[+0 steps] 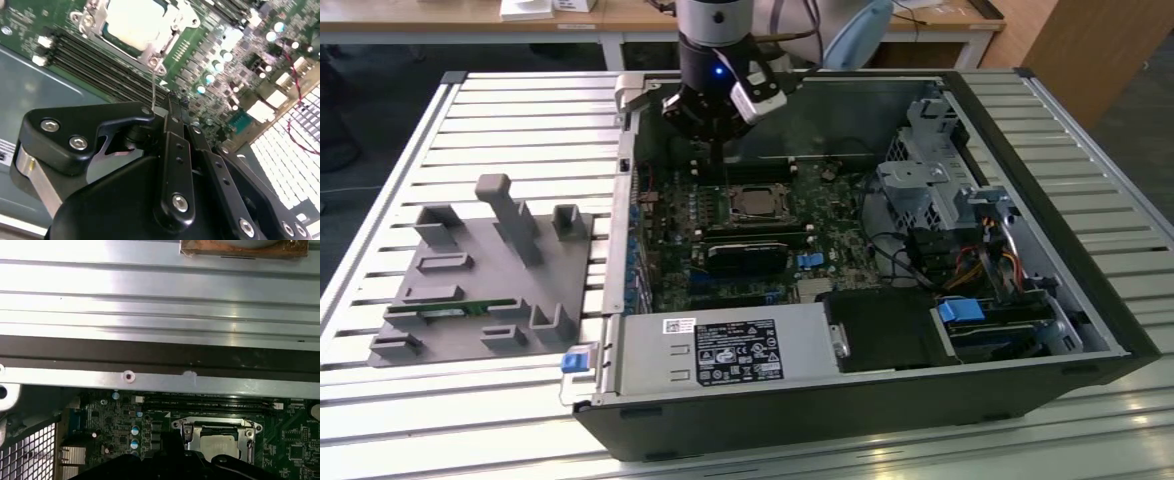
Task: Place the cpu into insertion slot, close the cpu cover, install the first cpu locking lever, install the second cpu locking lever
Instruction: 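Install the first cpu locking lever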
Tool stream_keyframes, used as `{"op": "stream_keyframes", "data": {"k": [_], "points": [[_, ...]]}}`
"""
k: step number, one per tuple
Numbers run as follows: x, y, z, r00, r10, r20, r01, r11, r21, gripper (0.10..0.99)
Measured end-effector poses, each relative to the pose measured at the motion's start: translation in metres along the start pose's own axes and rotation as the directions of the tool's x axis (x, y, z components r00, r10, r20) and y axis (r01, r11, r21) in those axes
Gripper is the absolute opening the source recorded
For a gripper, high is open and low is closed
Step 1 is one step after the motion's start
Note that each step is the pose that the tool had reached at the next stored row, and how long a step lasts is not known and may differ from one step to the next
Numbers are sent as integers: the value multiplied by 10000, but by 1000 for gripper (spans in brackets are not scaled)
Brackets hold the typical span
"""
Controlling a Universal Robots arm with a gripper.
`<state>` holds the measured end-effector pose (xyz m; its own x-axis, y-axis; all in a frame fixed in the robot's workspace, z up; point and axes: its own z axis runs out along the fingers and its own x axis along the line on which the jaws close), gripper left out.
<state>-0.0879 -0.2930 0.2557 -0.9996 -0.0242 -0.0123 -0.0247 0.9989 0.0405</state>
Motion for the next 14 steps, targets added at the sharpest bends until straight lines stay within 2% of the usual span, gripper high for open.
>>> {"op": "stream_keyframes", "data": {"k": [3,7,14], "points": [[-95,-2,5,10000,0,-4,0,10000,0,122],[-182,-5,11,10000,1,-6,-1,10000,1,122],[-202,-5,13,10000,4,-5,-4,10000,2,122]]}}
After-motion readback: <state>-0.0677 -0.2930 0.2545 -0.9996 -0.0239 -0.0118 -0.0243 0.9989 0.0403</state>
